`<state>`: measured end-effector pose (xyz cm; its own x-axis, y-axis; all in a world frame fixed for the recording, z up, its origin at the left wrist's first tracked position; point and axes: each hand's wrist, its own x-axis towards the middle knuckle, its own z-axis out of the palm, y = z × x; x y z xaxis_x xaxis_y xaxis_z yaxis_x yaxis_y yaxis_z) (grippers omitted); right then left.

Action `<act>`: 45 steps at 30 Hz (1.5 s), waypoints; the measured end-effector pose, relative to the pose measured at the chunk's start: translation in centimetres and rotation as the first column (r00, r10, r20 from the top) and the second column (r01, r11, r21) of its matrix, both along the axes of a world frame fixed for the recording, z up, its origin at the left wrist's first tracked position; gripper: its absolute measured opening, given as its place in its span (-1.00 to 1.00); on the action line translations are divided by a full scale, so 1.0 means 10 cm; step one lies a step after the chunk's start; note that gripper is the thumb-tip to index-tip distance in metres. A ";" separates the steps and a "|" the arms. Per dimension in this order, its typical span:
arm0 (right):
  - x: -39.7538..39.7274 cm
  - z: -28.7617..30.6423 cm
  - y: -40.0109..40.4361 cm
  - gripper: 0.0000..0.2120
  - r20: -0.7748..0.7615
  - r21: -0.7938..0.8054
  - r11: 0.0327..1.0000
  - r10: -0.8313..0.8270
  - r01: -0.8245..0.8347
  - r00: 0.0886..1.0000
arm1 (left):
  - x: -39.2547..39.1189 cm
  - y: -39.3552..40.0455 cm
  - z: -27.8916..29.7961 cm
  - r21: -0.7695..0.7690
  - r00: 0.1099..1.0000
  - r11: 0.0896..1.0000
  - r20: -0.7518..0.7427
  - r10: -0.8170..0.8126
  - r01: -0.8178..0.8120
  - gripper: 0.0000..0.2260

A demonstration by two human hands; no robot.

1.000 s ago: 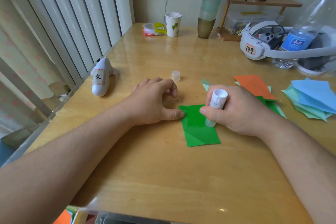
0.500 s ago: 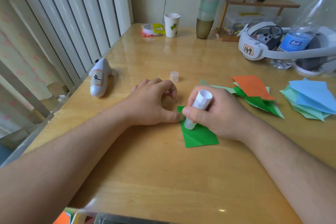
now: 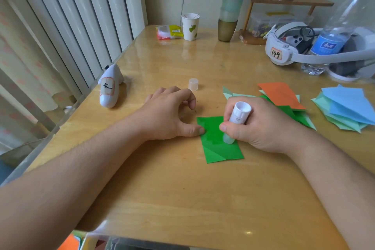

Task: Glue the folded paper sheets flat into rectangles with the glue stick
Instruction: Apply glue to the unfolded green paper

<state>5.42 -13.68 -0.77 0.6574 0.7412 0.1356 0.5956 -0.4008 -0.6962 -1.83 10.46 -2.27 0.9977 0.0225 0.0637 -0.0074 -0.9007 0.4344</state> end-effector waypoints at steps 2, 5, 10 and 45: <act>0.03 -0.01 -0.02 -0.80 0.001 0.003 1.000 -0.004 0.004 1.000 | 0.00 0.00 0.00 0.003 1.000 1.000 -0.002 -0.003 0.003 -0.52; 0.06 -0.01 -0.05 -0.81 -0.006 0.017 1.000 -0.001 0.001 1.000 | 0.00 0.00 0.01 0.005 1.000 1.000 -0.007 -0.008 0.008 -0.53; 0.10 -0.01 -0.05 -0.80 0.024 0.053 0.998 -0.041 0.040 0.999 | 0.01 0.01 0.01 0.002 1.000 1.000 -0.014 -0.014 0.014 -0.53; -0.05 -0.06 0.22 -0.73 0.045 0.204 0.971 -0.140 0.128 0.989 | 0.01 -0.01 0.01 0.009 1.000 1.000 -0.012 -0.004 0.004 -0.51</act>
<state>4.91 -11.51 -1.33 0.7354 0.6008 0.3135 0.5882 -0.3360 -0.7357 -1.71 10.38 -2.21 0.9985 0.0177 0.0515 -0.0059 -0.9045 0.4264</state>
